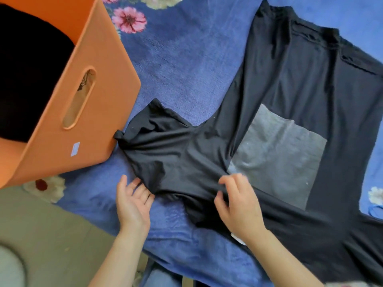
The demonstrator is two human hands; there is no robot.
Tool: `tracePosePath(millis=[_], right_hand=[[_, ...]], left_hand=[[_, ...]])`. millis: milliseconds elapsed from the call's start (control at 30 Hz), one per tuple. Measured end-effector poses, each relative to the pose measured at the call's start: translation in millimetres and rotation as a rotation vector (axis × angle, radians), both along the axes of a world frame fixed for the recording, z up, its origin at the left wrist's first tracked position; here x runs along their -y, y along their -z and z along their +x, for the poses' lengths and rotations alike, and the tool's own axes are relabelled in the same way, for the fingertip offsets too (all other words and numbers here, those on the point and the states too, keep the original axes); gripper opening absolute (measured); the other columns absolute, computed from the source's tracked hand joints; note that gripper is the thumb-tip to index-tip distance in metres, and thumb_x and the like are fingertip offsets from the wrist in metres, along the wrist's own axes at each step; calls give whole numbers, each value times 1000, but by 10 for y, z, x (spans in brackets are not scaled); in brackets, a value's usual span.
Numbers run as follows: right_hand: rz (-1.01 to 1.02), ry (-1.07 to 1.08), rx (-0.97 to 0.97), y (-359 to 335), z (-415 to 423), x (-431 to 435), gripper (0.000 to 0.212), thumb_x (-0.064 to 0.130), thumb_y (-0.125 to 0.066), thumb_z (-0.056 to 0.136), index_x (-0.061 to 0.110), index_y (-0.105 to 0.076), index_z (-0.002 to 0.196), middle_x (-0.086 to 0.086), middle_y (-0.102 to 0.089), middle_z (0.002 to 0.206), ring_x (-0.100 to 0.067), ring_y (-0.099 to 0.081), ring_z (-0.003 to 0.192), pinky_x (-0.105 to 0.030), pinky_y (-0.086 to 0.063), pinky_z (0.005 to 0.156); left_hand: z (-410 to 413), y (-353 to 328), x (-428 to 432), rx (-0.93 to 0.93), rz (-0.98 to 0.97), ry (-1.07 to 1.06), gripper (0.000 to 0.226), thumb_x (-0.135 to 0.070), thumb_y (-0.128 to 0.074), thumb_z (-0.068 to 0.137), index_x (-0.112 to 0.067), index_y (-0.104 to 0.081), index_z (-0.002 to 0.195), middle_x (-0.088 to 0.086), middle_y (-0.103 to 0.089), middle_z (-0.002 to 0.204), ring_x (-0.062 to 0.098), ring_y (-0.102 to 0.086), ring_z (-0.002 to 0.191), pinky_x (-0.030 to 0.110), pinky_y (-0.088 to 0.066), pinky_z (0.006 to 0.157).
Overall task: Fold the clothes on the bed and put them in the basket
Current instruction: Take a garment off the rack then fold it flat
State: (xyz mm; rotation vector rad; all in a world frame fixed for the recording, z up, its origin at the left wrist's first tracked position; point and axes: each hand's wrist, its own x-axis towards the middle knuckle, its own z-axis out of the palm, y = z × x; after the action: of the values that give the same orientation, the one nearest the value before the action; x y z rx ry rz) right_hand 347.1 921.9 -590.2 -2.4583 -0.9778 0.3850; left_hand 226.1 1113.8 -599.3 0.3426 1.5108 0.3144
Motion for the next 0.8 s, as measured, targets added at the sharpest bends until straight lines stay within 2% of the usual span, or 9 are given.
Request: tracePosePath(millis=[100,167,200,267,367,467,533,667,800], right_hand=[[-122,-263,32,28,-310,370,18,19,-59,76,12,-54,92,-3,-46,84,-27,-47,70,-36,-36,63],[-288,-347,45,123,-464,614,31,30,-59,72,14,-54,97,-2,-46,89,-28,-51,72,-36,-31,64],[-354,-322,50,176,-509,714,39,36,-58,69,15,-53,101,-3,-48,93,-29,-53,75,-37,-31,66],[-415,-167,44,250,-527,828,50,43,-57,65,16,-51,107,-2,-52,98,-27,-52,80,-36,-37,68],[-356,-16,-19,270,-497,804,46,28,-65,60,16,-49,101,-1,-52,90,-25,-50,75,-33,-45,59],[-272,-26,-131,226,-470,753,33,9,-63,51,17,-44,76,3,-45,72,-21,-45,61,-26,-31,47],[-302,-97,-211,179,-445,733,24,12,-55,53,19,-39,70,6,-42,68,-20,-40,57,-26,-22,44],[-532,-278,-571,53,-340,699,9,22,-55,77,20,-47,83,7,-47,84,-20,-46,76,-33,-42,67],[-311,33,-829,-108,-82,623,6,23,-61,79,20,-66,82,7,-66,70,-9,-59,66,-28,-49,68]], left_hand=[[-92,-56,392,41,-105,78,50,-44,-59,85,-12,-53,123,11,-64,109,23,-65,102,36,-44,95],[-91,-83,610,74,-93,250,26,-27,-68,77,-15,-60,100,6,-70,95,21,-68,96,34,-49,91],[-72,-85,704,84,-69,338,13,-16,-67,81,-14,-61,92,4,-70,90,21,-67,96,33,-50,91],[-14,-59,821,95,-30,471,11,-7,-66,86,-8,-62,96,5,-73,92,20,-69,97,31,-52,86],[99,-17,785,57,-2,594,22,-10,-70,86,2,-64,103,14,-74,97,25,-72,93,36,-54,83],[39,-5,686,18,20,653,19,-11,-70,87,-3,-66,104,12,-75,98,24,-72,92,37,-55,81],[-105,-7,665,-71,43,714,18,-9,-71,86,-9,-65,103,6,-75,94,21,-73,85,37,-57,76],[-413,23,698,-310,111,825,16,-7,-72,85,-3,-57,85,2,-55,53,14,-49,47,26,-47,52],[-388,-16,689,-655,570,858,29,-2,-67,81,-7,-48,102,10,-58,82,32,-58,80,32,-37,73]])
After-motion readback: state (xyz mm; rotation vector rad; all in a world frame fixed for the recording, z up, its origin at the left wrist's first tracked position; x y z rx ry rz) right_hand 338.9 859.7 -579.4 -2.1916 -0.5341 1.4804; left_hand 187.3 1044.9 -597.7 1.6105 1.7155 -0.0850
